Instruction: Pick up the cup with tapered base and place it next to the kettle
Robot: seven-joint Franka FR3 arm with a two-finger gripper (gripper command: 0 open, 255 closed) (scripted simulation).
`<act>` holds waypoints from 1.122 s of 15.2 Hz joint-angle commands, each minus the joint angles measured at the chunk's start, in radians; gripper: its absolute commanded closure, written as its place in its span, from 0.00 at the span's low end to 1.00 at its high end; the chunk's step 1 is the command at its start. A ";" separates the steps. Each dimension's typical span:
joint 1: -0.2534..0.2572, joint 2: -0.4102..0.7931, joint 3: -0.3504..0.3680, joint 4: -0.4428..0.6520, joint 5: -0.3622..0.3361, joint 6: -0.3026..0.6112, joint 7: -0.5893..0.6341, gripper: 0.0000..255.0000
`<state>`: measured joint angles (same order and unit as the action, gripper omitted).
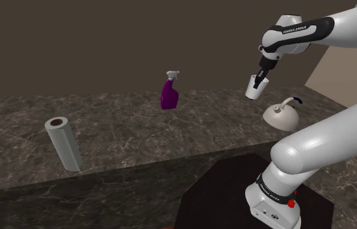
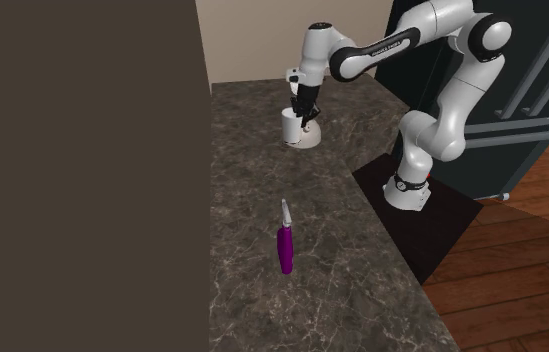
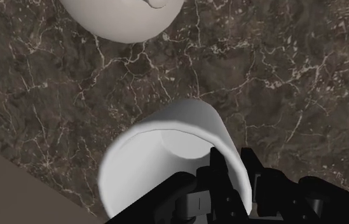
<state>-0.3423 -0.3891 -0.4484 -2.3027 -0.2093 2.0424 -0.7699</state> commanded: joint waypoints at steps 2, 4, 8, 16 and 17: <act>-0.001 0.012 -0.008 -0.032 -0.001 0.045 -0.001 1.00; -0.001 0.021 -0.013 -0.052 -0.002 0.074 -0.002 1.00; -0.001 0.041 -0.023 -0.090 -0.002 0.132 -0.003 1.00; 0.002 0.095 -0.045 -0.157 0.005 0.251 -0.011 1.00; 0.003 0.103 -0.047 -0.165 0.006 0.266 -0.013 1.00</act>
<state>-0.3394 -0.2916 -0.4932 -2.4570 -0.2031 2.2912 -0.7817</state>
